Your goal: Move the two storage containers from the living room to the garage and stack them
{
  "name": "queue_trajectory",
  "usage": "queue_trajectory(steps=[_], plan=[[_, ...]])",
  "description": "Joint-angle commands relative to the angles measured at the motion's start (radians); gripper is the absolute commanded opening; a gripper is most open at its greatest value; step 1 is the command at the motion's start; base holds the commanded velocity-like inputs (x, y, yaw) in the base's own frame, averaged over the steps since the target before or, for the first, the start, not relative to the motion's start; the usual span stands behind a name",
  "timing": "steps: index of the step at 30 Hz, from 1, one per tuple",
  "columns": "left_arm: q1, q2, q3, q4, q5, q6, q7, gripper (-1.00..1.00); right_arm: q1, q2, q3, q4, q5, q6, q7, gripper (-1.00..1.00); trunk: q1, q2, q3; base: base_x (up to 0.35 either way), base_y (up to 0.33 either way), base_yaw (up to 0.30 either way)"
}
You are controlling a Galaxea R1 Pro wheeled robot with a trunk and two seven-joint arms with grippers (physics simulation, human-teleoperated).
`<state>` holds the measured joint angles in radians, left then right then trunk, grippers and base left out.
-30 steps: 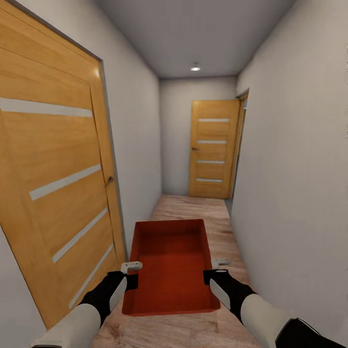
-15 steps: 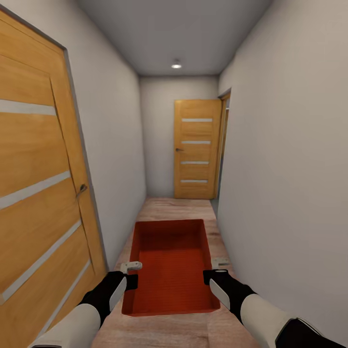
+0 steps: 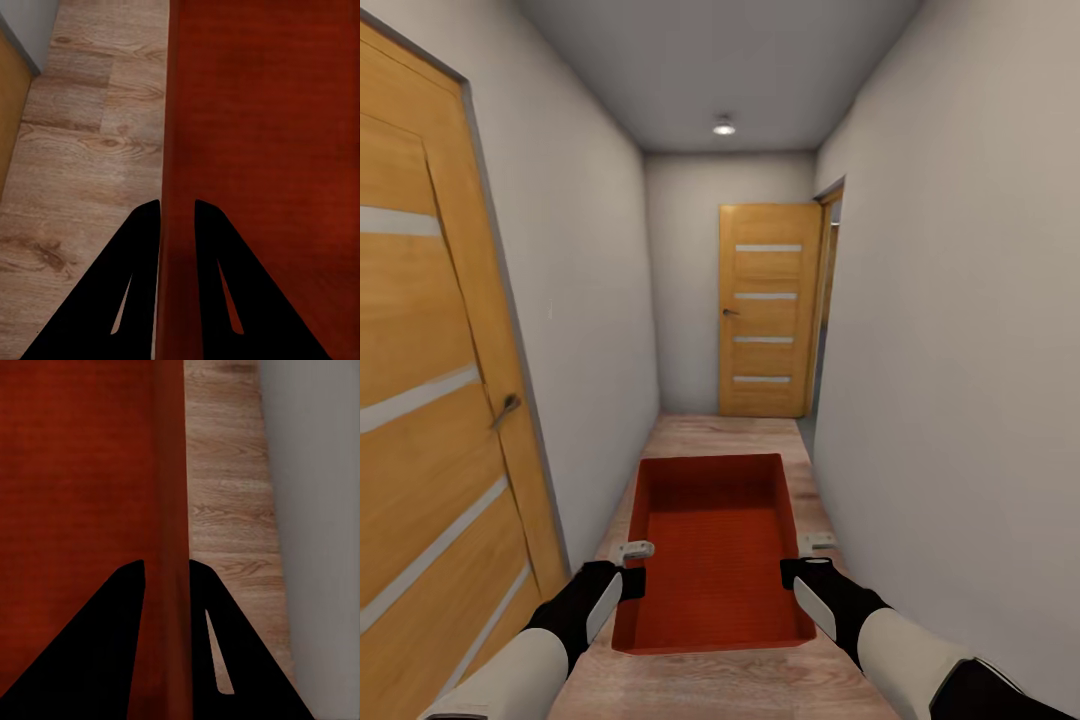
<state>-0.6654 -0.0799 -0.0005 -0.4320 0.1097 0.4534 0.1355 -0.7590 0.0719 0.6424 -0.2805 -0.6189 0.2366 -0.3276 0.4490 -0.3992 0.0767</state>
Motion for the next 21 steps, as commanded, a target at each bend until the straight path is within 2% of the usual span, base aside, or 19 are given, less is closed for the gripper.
queue_trajectory(steps=[1,21], plan=[[0.001,0.031,-0.006,0.001,-0.021,0.008,0.019,-1.0,-0.002,-0.001,-0.021,-0.005,0.007,0.004,-0.007,-1.0,0.001,-0.001,0.0,0.324,0.0,0.0],[0.001,0.031,-0.006,0.001,-0.021,0.009,0.019,-1.0,-0.002,-0.001,-0.021,-0.005,0.007,0.004,-0.007,-1.0,0.001,-0.001,0.0,0.325,0.0,0.0]])
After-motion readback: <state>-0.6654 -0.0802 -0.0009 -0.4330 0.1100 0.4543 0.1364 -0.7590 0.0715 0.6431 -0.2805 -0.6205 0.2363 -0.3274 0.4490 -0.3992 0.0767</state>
